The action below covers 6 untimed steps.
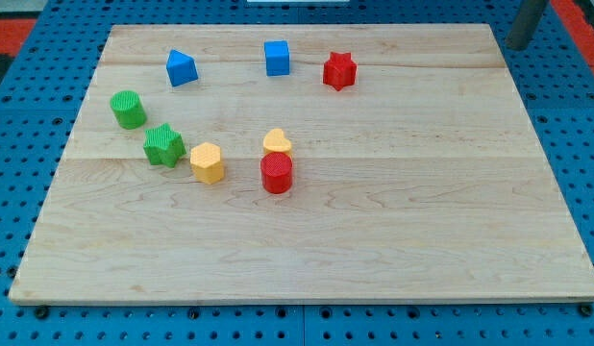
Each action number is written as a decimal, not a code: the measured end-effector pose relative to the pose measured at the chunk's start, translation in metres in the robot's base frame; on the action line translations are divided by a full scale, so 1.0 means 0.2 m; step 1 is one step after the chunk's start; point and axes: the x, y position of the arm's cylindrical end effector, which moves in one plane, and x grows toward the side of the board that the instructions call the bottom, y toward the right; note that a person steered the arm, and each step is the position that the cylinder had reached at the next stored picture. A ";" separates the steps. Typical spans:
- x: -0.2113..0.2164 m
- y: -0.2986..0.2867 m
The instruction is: Move the red circle along with yellow heart to the centre
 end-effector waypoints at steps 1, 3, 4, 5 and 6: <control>0.00 0.02; 0.29 -0.02; 0.67 -0.35; 1.19 -0.72; 1.61 -1.23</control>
